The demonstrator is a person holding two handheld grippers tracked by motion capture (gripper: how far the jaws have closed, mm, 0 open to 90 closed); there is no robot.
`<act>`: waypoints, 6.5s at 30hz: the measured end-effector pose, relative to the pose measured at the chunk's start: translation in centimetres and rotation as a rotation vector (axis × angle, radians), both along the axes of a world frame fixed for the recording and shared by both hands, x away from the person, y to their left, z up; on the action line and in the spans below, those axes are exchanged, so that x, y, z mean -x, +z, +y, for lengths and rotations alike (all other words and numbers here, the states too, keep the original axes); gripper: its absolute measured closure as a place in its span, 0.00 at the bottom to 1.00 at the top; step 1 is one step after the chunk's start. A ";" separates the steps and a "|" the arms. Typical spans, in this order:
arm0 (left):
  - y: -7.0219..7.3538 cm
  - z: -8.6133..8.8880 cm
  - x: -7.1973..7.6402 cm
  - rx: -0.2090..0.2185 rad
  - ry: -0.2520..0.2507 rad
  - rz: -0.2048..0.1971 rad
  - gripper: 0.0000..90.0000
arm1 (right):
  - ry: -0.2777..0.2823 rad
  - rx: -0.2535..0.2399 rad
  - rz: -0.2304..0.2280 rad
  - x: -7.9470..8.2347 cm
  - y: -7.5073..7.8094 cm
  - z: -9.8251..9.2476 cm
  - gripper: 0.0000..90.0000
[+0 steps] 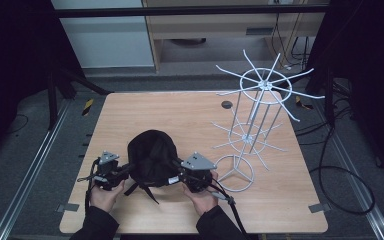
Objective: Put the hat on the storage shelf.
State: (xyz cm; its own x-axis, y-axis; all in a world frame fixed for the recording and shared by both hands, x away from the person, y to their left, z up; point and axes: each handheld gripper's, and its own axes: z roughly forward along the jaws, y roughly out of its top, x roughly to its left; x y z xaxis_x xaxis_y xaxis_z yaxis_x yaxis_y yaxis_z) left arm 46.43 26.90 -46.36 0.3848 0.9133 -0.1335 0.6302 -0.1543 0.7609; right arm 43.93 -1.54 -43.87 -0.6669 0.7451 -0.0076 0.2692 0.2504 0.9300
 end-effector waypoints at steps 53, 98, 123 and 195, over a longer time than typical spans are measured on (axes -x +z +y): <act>5.3 -6.5 0.3 0.172 -0.146 -0.117 0.35 | 0.105 0.159 -0.062 1.8 -2.2 1.1 0.91; 8.5 -4.8 2.9 0.260 -0.257 -0.201 0.90 | 0.174 -0.017 0.022 1.9 0.2 -1.3 0.55; 8.9 -5.8 3.7 0.286 -0.305 -0.227 0.91 | 0.297 -0.017 0.070 1.9 -1.7 0.9 0.83; 6.2 -1.3 4.9 0.149 -0.229 -0.202 0.87 | 0.156 0.112 0.087 -1.9 -3.2 3.7 0.66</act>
State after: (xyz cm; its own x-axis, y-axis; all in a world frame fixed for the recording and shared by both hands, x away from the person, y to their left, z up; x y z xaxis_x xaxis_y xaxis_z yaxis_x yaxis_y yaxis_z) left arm 41.57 25.61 -40.15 0.6103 0.7759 -0.1596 0.4264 -0.1519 0.8917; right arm 45.86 2.12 -47.08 -0.7761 0.6302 -0.0219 0.2966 0.3955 0.8692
